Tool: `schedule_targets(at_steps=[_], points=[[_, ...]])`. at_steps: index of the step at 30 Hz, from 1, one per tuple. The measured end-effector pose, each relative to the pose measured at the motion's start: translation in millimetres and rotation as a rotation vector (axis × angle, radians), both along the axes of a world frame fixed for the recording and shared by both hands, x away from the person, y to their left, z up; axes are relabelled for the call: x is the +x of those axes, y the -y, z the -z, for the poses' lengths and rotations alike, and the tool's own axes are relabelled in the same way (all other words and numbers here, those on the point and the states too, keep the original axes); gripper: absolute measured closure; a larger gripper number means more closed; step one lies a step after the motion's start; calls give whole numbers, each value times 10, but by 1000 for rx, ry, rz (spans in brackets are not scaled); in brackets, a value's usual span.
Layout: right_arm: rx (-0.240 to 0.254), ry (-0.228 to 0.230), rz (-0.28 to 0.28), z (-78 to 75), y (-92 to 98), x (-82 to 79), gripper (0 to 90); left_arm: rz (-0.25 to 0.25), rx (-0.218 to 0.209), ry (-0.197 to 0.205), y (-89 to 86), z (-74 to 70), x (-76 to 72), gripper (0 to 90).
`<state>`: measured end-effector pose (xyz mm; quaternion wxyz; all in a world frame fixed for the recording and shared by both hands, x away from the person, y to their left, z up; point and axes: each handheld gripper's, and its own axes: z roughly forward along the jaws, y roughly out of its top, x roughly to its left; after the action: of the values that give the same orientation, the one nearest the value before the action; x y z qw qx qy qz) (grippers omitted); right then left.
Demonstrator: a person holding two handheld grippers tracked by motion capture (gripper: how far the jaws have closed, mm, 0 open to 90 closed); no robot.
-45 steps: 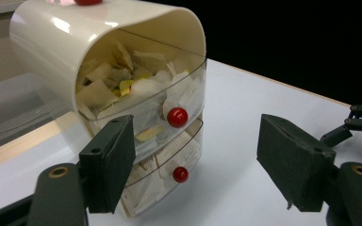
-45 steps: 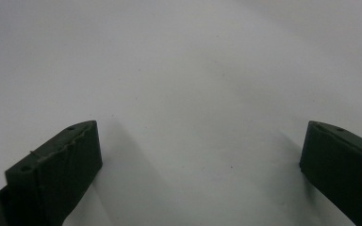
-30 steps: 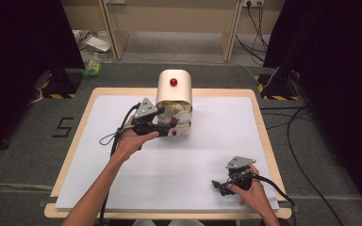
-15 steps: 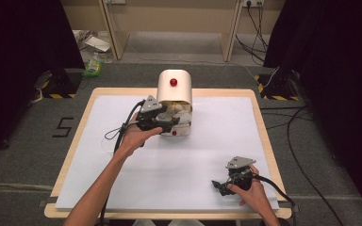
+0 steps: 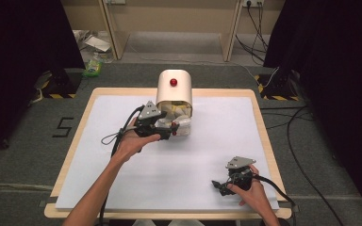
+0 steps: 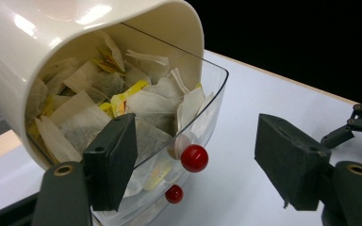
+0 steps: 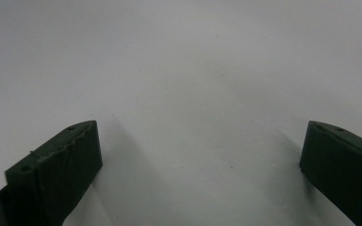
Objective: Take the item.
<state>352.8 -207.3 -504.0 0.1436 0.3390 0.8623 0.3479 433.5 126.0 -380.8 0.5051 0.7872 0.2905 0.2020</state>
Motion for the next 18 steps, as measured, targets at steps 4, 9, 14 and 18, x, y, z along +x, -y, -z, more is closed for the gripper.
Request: schedule_targets(at_steps=[4,9,14,18], points=[[0,0,-1,0,0,0,2,1,1,2,4,9,-57,299],[0,0,0,0,0,0,2,1,-7,5,-3,22,-104,300],[0,0,-1,0,1,1,2,-5,-10,13,-1,31,-164,300],[0,0,0,0,0,1,2,-8,-20,20,-15,31,-223,300]])
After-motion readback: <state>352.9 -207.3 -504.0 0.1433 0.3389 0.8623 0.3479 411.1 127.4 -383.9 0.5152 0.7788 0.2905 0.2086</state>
